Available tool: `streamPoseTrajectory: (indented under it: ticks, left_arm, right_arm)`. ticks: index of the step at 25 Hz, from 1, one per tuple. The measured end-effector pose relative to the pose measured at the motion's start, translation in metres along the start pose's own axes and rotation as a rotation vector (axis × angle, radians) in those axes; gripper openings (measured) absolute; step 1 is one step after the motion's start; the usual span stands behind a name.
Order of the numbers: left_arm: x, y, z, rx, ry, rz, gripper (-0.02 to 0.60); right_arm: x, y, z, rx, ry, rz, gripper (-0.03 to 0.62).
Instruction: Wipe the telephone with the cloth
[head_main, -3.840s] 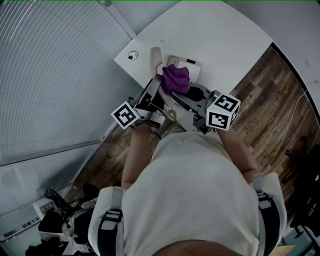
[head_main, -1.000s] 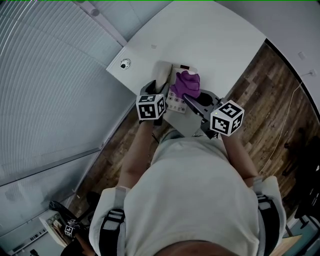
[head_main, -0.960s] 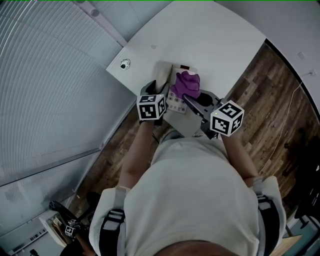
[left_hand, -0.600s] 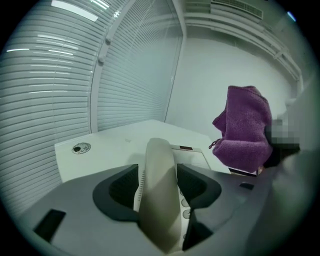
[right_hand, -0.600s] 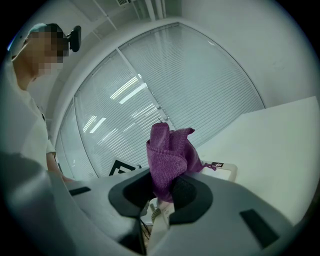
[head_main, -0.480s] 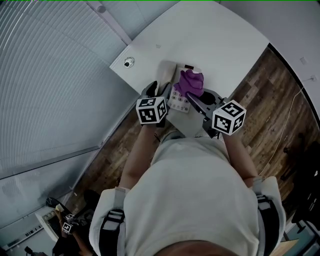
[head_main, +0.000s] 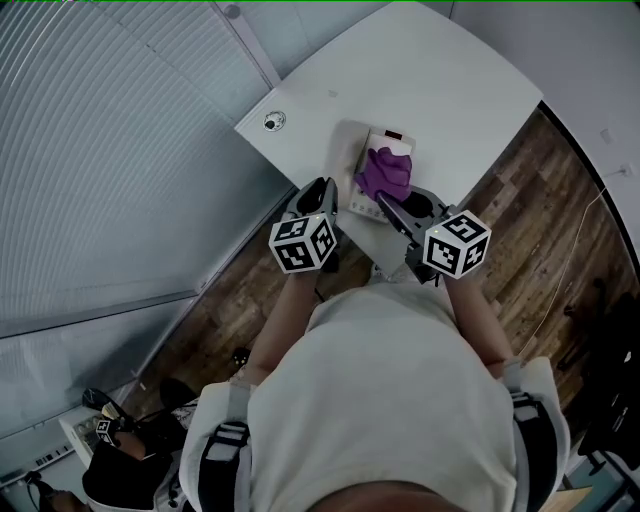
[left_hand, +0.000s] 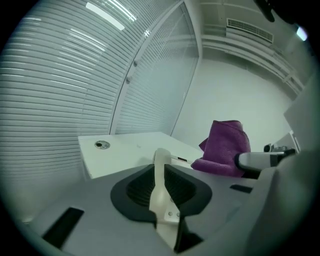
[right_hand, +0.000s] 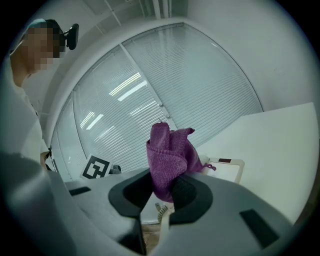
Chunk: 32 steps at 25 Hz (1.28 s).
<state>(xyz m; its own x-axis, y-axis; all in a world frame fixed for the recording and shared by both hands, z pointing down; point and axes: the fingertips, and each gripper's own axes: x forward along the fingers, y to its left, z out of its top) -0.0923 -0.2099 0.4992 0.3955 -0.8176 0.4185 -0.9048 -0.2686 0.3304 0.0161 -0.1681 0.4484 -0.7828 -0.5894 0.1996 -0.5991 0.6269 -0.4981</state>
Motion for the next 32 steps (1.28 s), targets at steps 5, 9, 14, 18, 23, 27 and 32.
streamPoseTrajectory:
  ticks: [5, 9, 14, 18, 23, 27, 32]
  left_arm:
    - [-0.030, 0.004, -0.008, -0.036, 0.006, -0.028, 0.037]
    - [-0.049, 0.004, -0.015, -0.063, 0.015, -0.059, 0.026]
    - [-0.079, -0.004, -0.024, -0.073, 0.023, -0.106, 0.026]
    - [-0.100, -0.012, -0.040, -0.053, 0.060, -0.150, 0.026]
    - [-0.129, -0.017, -0.067, -0.039, 0.108, -0.176, 0.026]
    - [-0.151, -0.027, -0.086, -0.035, 0.131, -0.196, 0.026]
    - [-0.177, -0.042, -0.101, -0.042, 0.129, -0.223, 0.026]
  right_arm:
    - [0.001, 0.025, -0.009, -0.014, 0.003, -0.010, 0.091]
    - [-0.001, 0.042, -0.017, -0.050, 0.013, -0.037, 0.090]
    - [-0.008, 0.070, -0.032, -0.118, 0.029, -0.078, 0.091]
    - [-0.016, 0.087, -0.049, -0.120, 0.033, -0.103, 0.091]
    - [-0.032, 0.105, -0.073, -0.087, 0.027, -0.141, 0.090]
    - [-0.050, 0.118, -0.092, -0.062, 0.026, -0.170, 0.091]
    - [-0.070, 0.139, -0.108, -0.061, 0.021, -0.186, 0.091]
